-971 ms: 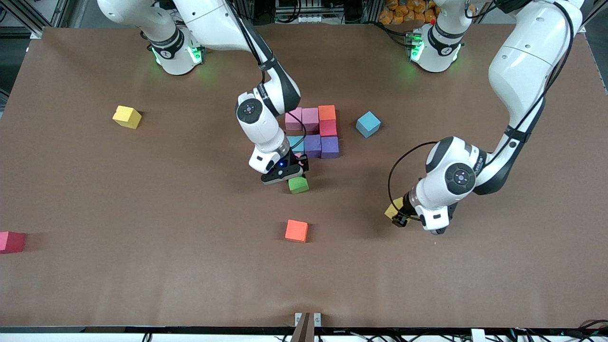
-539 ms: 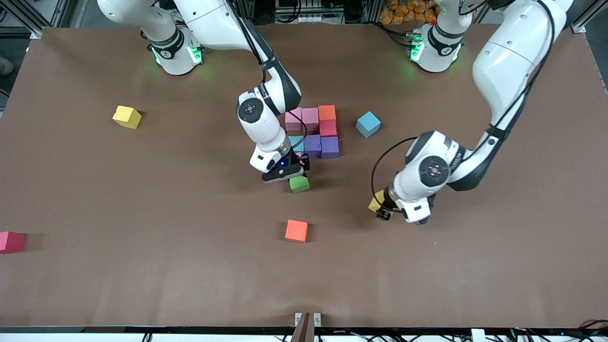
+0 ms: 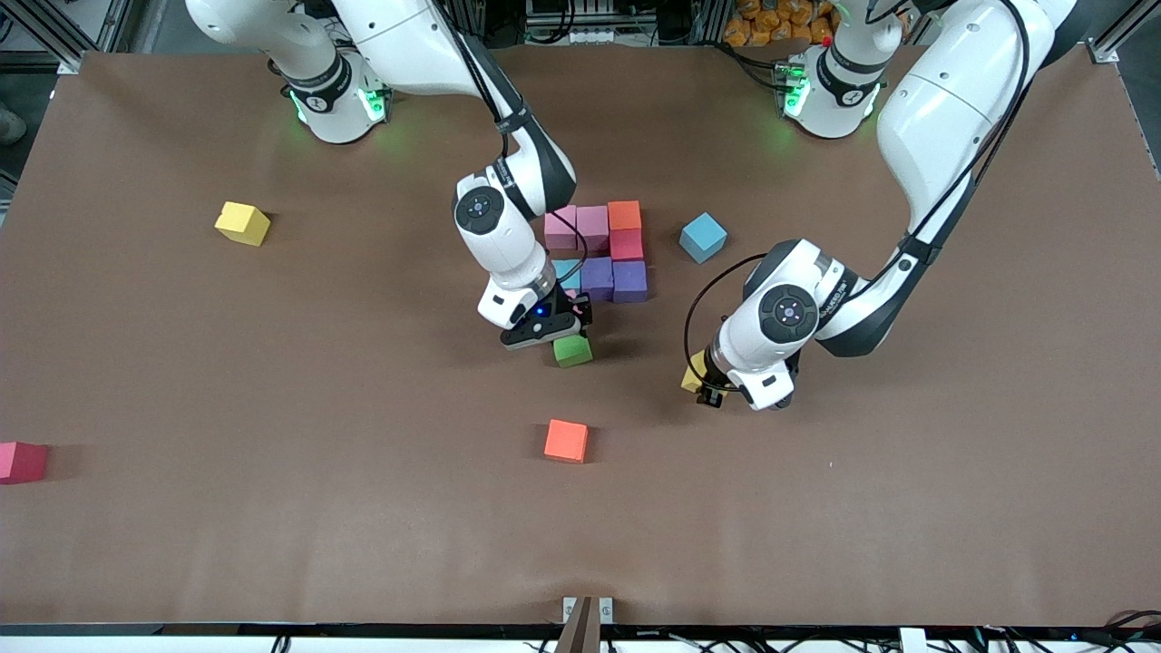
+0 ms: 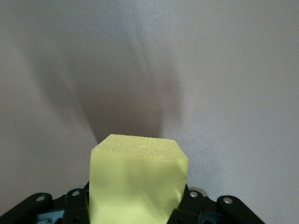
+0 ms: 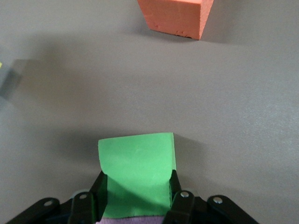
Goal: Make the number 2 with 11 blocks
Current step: 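Carry the yellow cube toward the cube shape with the left gripper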
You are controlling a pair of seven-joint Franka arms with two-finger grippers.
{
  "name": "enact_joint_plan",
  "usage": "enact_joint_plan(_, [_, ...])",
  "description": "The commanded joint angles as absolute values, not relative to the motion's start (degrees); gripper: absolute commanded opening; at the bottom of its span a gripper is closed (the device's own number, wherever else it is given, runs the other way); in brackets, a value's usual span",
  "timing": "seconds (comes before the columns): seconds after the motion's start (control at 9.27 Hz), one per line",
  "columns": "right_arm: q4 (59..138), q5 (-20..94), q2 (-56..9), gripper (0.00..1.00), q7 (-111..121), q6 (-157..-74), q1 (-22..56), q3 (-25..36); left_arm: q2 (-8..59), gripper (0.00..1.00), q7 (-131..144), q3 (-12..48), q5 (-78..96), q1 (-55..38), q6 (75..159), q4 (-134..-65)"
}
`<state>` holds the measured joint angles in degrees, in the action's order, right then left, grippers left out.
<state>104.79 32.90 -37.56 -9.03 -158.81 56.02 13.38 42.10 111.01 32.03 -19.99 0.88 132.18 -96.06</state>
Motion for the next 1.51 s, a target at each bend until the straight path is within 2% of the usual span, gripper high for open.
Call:
enact_joint_plan(0.0, [105.7, 34.0, -37.0, 0.7, -9.3, -158.3, 56.3, 13.1, 41.0, 0.0, 112.7, 31.8, -18.6, 0.8, 131.2, -96.4])
enact_joint_plan(0.11, [105.7, 34.0, -37.0, 0.89, -9.3, -158.3, 56.3, 13.1, 41.0, 0.0, 113.8, 31.8, -18.6, 0.8, 130.8, -96.3])
enact_joint_plan(0.22, [105.7, 34.0, -37.0, 1.0, -9.3, -158.3, 56.2, 13.1, 41.0, 0.0, 114.4, 31.9, -18.6, 0.7, 130.7, -96.3])
enact_joint_plan(0.65, [105.3, 34.0, -36.0, 1.0, -9.0, -158.1, 55.8, 13.5, 41.0, 0.0, 120.0, 31.9, -18.6, -1.0, 130.6, -95.9])
enact_joint_plan(0.75, [104.3, 33.9, -35.6, 1.0, -8.9, -155.7, 55.7, 14.4, 41.0, 0.0, 122.0, 31.9, -18.6, -2.0, 130.6, -95.9])
enact_joint_plan(1.19, [95.5, 33.2, -35.1, 1.0, -4.6, -136.8, 55.6, 22.5, 41.3, 0.0, 131.5, 31.8, -18.7, -6.4, 130.6, -95.1])
enact_joint_plan(1.4, [93.0, 33.3, -35.2, 1.0, 1.5, -131.8, 55.0, 26.4, 42.2, 0.0, 137.1, 31.4, -19.0, -9.1, 130.6, -93.6])
